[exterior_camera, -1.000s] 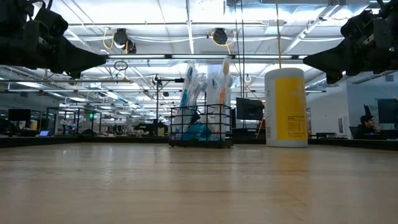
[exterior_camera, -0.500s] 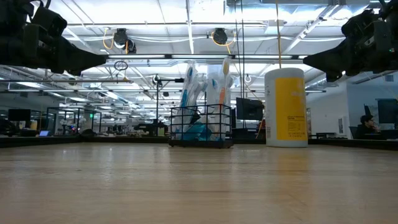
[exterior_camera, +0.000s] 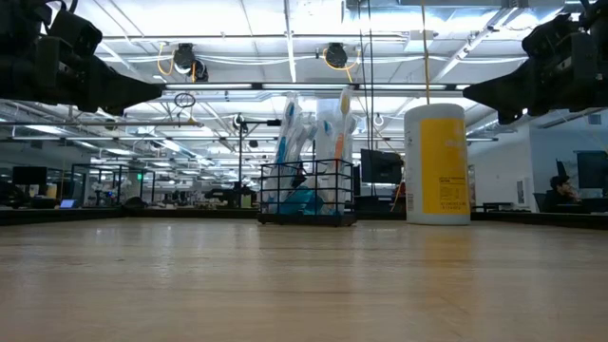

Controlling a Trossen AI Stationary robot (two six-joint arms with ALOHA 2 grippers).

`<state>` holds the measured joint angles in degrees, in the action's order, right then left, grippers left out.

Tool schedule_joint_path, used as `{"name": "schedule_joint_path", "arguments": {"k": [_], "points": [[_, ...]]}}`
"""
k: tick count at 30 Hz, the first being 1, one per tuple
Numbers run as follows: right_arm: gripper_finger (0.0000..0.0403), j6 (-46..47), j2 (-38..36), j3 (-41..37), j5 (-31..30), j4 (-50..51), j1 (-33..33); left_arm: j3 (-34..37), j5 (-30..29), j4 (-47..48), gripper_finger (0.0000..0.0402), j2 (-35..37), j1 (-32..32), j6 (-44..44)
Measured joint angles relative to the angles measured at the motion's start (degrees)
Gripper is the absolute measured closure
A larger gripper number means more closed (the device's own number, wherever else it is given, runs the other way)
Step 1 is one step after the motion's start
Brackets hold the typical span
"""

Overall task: Pick & Place toothbrushing station
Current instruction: Return to Home Position

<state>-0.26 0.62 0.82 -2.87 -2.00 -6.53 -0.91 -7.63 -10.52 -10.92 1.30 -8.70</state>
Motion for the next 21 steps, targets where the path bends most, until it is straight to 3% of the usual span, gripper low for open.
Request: {"name": "schedule_joint_path", "arguments": {"k": [21], "points": [[0.0403, -1.0, 0.0, 0.0, 0.0, 0.0, 0.0, 0.0, 0.0, 0.0, 0.0360, 0.0, 0.0, 0.0]]}}
